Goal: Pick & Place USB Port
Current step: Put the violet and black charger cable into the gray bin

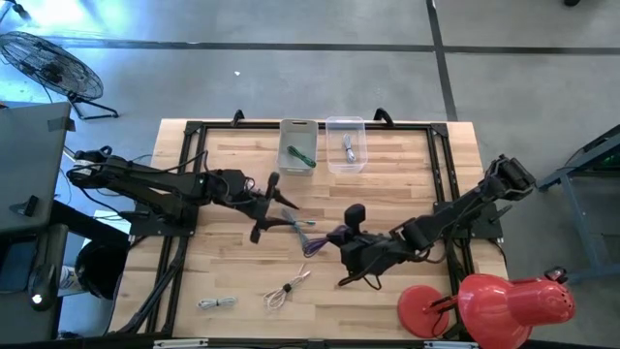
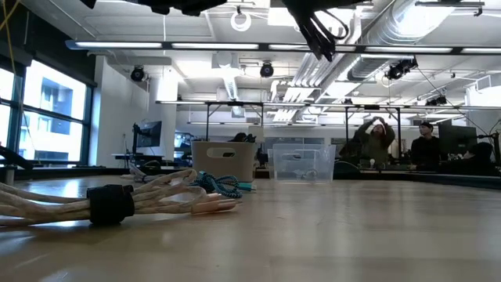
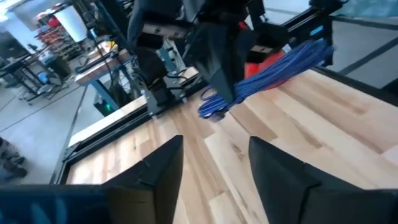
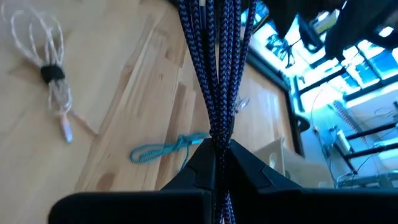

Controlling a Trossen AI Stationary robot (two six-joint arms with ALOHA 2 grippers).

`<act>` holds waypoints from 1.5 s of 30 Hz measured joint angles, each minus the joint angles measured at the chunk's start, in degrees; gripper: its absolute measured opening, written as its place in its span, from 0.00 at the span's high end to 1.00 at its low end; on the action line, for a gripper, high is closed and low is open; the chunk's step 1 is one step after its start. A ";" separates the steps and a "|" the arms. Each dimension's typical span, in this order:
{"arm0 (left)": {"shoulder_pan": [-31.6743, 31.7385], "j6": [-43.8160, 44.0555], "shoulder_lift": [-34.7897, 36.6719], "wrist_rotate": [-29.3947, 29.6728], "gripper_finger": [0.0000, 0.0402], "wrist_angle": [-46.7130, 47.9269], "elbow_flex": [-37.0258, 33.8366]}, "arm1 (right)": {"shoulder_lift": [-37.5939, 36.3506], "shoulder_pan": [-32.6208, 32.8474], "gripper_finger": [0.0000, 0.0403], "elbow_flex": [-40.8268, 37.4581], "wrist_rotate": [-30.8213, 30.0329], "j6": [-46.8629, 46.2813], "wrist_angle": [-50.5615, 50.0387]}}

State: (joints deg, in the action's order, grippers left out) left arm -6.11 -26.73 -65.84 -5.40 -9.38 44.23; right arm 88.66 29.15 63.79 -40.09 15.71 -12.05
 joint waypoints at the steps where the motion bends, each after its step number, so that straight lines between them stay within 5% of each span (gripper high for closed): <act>1: 0.00 0.11 0.00 0.39 0.52 -0.09 0.00 | 0.00 0.00 0.98 0.00 -0.01 1.18 1.31; 12: -2.24 1.51 -4.31 -4.39 0.47 -13.64 0.11 | 0.00 -2.38 0.98 0.00 -0.02 13.09 15.12; 33: -2.19 3.04 -9.42 -10.03 0.48 -24.42 0.02 | 0.02 -5.95 0.98 0.00 3.51 12.77 16.00; 37: -2.25 2.35 -9.42 -11.99 0.58 -24.48 0.02 | 0.02 -5.95 0.98 0.00 3.51 12.74 16.02; 45: -2.23 -1.49 -9.40 -13.21 0.96 -24.51 0.02 | 0.04 -5.88 0.98 0.00 4.49 12.65 15.96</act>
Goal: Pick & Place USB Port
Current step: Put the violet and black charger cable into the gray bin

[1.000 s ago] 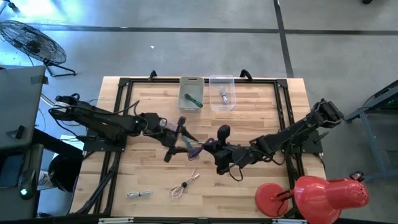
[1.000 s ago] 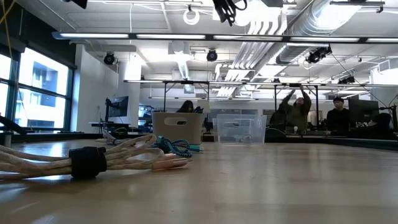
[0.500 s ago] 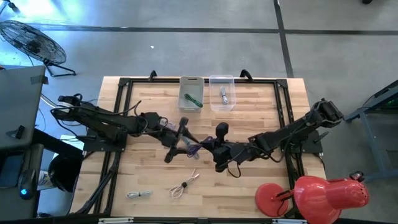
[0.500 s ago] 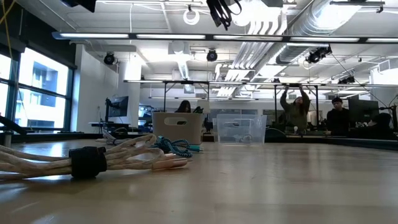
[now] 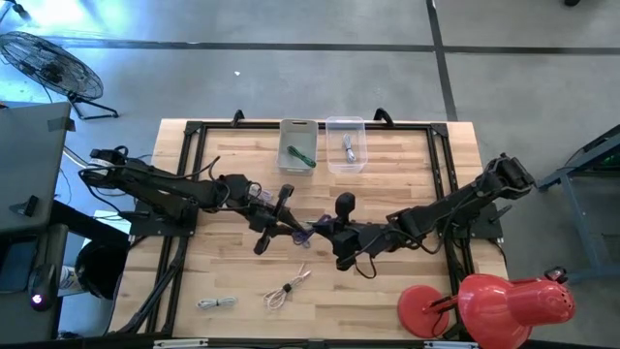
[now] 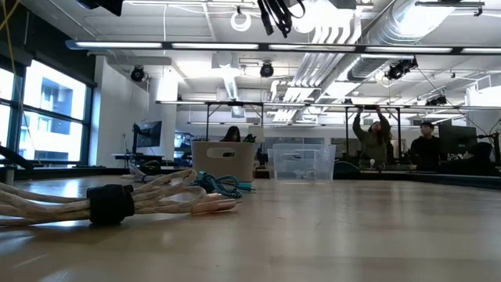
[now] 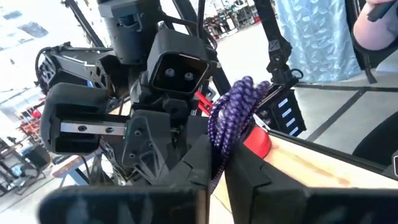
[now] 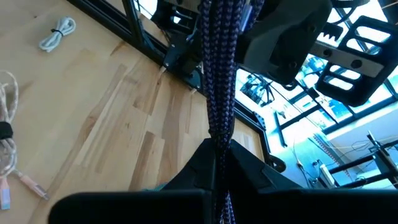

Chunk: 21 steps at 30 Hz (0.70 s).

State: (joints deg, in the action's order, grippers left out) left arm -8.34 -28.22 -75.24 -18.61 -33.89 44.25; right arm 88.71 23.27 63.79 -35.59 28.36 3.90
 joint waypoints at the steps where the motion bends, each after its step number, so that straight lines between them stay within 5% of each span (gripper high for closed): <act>1: 0.00 -0.08 0.02 0.07 0.96 0.15 0.00 | 0.00 0.00 0.98 0.00 0.17 0.00 0.00; 14: -0.07 -0.05 0.06 4.09 0.98 2.13 0.04 | 0.04 -0.04 0.78 -0.02 -1.58 -8.61 -1.33; 21: 0.02 -0.29 0.11 7.31 0.98 4.22 0.09 | 0.04 1.37 0.70 -0.11 -8.99 -8.96 -1.67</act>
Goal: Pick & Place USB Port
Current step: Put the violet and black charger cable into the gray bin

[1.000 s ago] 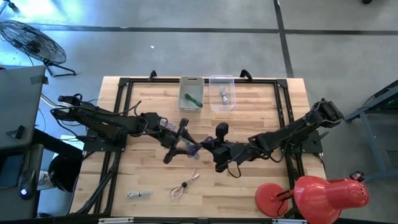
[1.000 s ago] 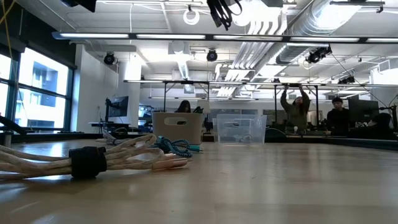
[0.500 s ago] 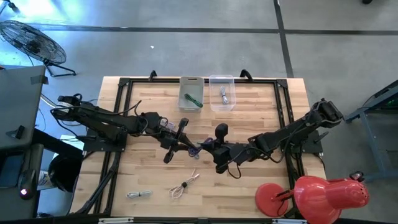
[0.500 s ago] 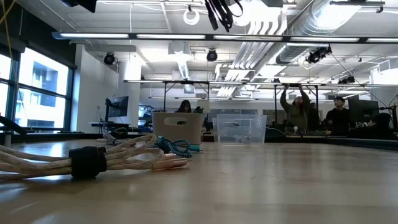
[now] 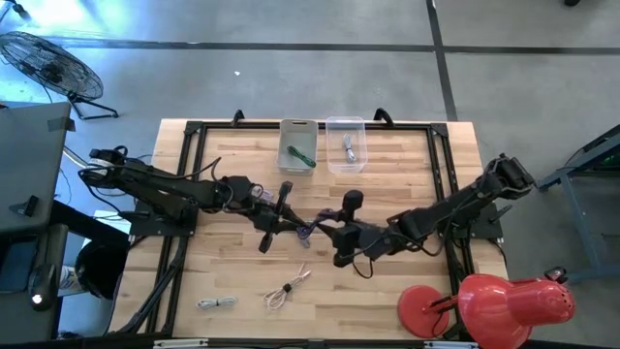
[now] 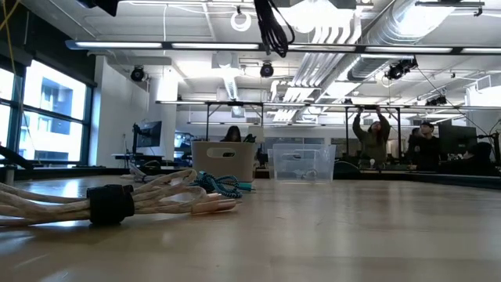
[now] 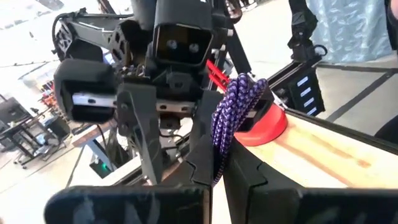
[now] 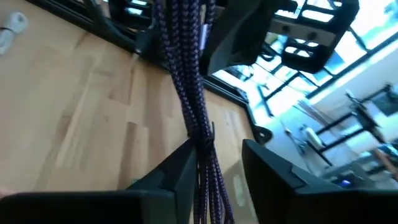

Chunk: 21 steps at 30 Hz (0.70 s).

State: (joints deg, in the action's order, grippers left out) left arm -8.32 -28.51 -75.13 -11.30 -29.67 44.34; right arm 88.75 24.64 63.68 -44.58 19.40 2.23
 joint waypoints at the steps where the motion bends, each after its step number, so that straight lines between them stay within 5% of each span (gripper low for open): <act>1: 0.00 -0.48 0.02 0.43 0.98 0.33 0.00 | 0.00 0.27 0.68 0.00 -1.39 -0.03 -0.01; 12: 0.70 -9.09 7.23 23.14 0.98 20.75 -0.15 | -0.11 4.17 0.55 0.11 -23.72 2.03 -1.25; 21: 12.34 -16.09 10.05 18.85 0.98 27.29 -0.11 | -0.16 7.40 0.55 0.11 -42.45 2.51 -6.12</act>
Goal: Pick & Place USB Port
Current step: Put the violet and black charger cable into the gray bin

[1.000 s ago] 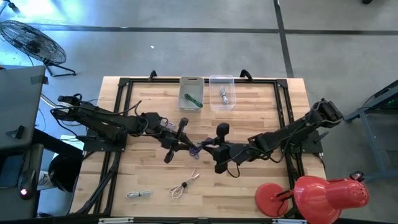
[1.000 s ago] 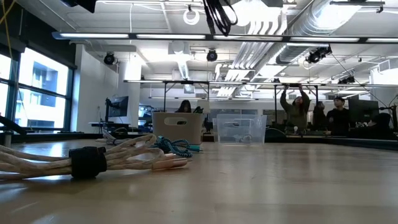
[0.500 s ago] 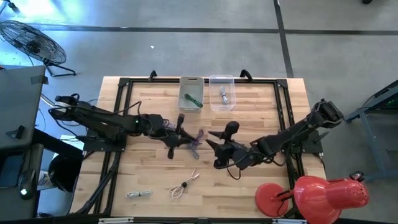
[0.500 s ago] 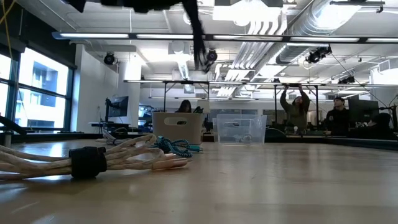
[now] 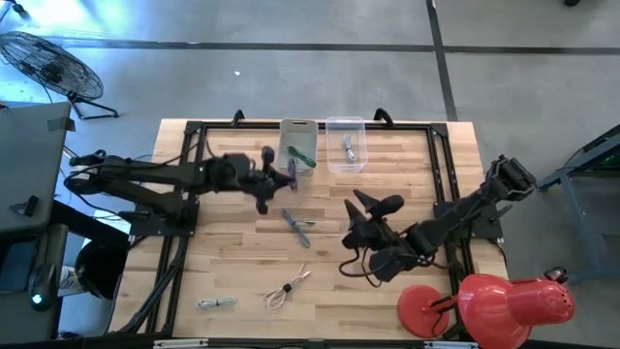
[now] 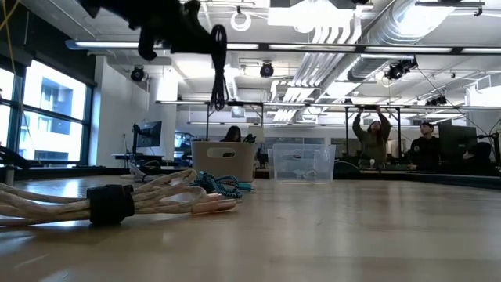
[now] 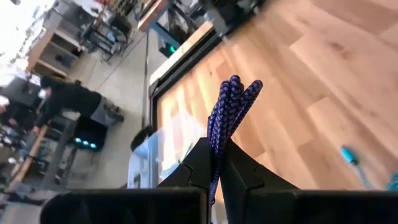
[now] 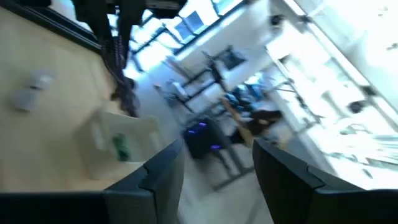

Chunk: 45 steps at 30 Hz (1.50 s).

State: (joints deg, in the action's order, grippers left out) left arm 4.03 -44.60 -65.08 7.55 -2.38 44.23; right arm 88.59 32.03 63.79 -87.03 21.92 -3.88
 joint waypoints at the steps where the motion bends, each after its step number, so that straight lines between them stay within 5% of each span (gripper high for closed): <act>1: 2.10 -0.01 0.00 -2.03 0.98 0.14 0.00 | -0.14 0.40 0.55 0.00 -1.47 -0.06 -0.44; 12: 20.93 -4.48 -1.41 -27.37 0.98 -6.25 0.00 | -4.77 2.90 0.55 0.00 -0.37 -9.40 -7.49; 22: 30.07 -5.12 -13.06 -34.92 0.98 -15.00 0.02 | -6.20 0.68 0.55 0.00 6.94 -30.74 -25.80; 28: 32.13 -4.77 -19.46 -34.59 0.98 -18.08 0.02 | -6.20 -1.34 0.55 0.00 10.95 -35.13 -29.08; 38: 31.98 -7.66 -20.37 -25.21 0.98 -17.35 0.04 | -6.20 -3.28 0.55 0.00 14.64 -37.23 -30.54; 45: 31.98 -6.22 -20.37 -21.72 0.85 -13.27 0.05 | -6.20 -3.27 0.55 0.00 14.87 -37.67 -30.77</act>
State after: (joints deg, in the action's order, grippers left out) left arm 36.01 -50.81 -85.45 -14.17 -15.65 44.27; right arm 82.39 28.76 63.79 -72.16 -15.75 -34.65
